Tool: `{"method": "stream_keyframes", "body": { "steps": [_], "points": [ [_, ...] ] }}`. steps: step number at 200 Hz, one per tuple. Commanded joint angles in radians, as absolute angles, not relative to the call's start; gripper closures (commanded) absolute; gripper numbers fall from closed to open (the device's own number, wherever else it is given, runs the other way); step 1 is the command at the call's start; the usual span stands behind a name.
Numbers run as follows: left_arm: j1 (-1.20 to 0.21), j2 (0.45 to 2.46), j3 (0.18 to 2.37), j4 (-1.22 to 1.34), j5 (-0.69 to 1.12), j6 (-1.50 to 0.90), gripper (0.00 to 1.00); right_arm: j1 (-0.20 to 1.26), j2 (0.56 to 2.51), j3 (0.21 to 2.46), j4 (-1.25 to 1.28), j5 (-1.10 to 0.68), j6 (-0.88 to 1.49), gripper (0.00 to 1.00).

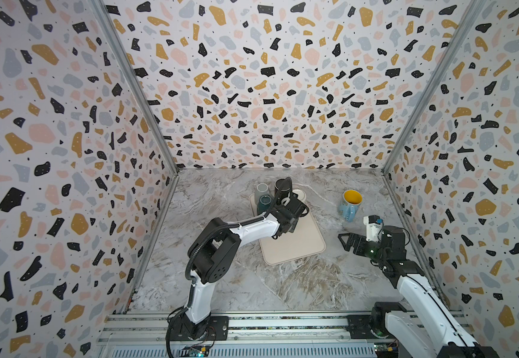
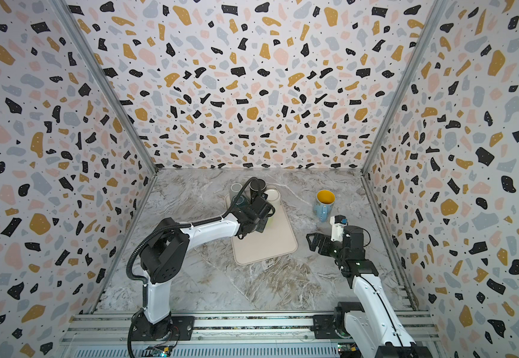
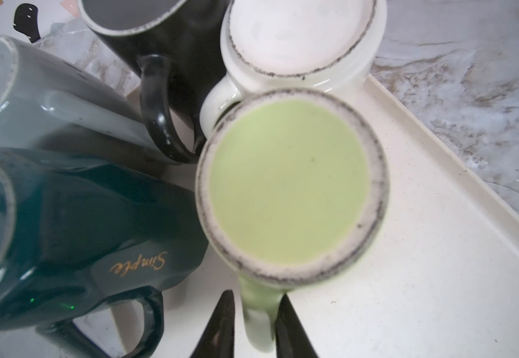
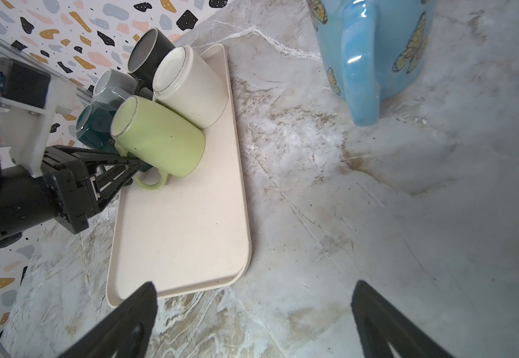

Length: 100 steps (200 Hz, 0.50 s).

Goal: Turn the mug right side up
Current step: Pick up the mug from the tray.

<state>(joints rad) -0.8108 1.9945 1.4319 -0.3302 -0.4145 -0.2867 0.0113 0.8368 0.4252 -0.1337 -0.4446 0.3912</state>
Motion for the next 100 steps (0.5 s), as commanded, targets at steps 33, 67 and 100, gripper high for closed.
{"method": "stream_keyframes", "body": {
  "steps": [33,67,100],
  "points": [
    [-0.81,2.022,1.48,-0.338,-0.423,-0.274,0.78,0.011,0.822,0.416,-0.125,-0.445,0.384,0.01],
    [-0.81,2.032,1.494,-0.344,-0.418,-0.274,0.78,0.01,0.823,0.417,-0.125,-0.444,0.383,0.01],
    [-0.81,2.045,1.503,-0.346,-0.41,-0.275,0.77,0.011,0.824,0.417,-0.124,-0.445,0.384,0.01]
  ]
}}
